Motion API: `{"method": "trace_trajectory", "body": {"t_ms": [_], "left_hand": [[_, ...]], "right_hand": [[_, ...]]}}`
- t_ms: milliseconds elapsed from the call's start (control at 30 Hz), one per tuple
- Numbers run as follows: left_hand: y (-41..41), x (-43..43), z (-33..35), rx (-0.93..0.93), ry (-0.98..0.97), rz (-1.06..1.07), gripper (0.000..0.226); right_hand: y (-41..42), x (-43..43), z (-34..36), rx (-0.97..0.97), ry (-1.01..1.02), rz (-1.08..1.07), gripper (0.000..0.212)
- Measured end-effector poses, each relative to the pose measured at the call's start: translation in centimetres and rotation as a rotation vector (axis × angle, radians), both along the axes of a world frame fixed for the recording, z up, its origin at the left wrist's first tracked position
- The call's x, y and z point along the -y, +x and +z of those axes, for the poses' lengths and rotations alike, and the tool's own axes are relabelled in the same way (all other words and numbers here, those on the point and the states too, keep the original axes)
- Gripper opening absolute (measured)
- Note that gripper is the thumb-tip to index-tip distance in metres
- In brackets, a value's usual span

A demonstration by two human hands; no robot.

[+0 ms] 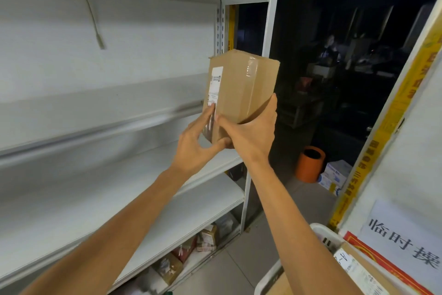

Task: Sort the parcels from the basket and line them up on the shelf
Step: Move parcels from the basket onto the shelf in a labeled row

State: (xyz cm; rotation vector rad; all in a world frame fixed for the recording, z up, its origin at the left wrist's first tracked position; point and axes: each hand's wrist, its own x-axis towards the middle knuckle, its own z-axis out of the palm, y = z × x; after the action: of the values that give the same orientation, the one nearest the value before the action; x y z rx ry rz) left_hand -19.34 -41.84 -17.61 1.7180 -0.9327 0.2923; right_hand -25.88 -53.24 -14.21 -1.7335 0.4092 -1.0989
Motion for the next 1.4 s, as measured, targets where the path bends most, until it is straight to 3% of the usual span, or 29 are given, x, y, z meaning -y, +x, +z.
{"method": "trace_trajectory", "body": {"t_ms": [100,233,333,400,467,633,767,1000,1133,1400], "left_hand": [[1.5,-0.9,-0.4,-0.122,0.006,-0.090,0.061],[2.7,-1.2,-0.2,-0.247,0.030,-0.164,0.077],[2.9,-1.3,-0.5,-0.284,-0.025,-0.233,0.073],[2.9,-1.1,-1.4,-0.292,-0.064,-0.240,0.077],[2.7,-0.9,-2.3,-0.328,-0.107,-0.229,0.081],[2.3,-0.6,-2.8,-0.370,-0.166,-0.152,0.074],[2.2,-0.9,-3.2,-0.396,-0.168,-0.074,0.083],[1.6,-3.0,-3.5,-0.470,-0.205,0.032,0.051],[1.9,-5.2,-2.4,-0.542,-0.270,0.016,0.033],[1.7,-9.8,0.2,-0.529,-0.266,-0.092,0.049]], "right_hand": [[0.3,-0.1,-1.3,0.055,0.064,0.015,0.111],[0.4,-0.1,-2.9,0.036,0.076,0.080,0.101],[0.3,0.4,-4.0,0.013,0.098,0.138,0.094],[0.4,0.7,-5.0,-0.027,0.119,0.169,0.103],[0.5,1.1,-5.5,-0.093,0.088,0.204,0.117],[1.3,2.4,-5.9,-0.201,-0.035,0.269,0.114],[2.0,2.6,-5.9,-0.247,-0.036,0.344,0.124],[2.4,2.7,-5.3,-0.170,-0.075,0.488,0.106],[2.4,2.2,-4.1,-0.100,0.033,0.602,0.096],[3.2,-1.0,-2.7,-0.043,0.245,0.781,0.082]]}}
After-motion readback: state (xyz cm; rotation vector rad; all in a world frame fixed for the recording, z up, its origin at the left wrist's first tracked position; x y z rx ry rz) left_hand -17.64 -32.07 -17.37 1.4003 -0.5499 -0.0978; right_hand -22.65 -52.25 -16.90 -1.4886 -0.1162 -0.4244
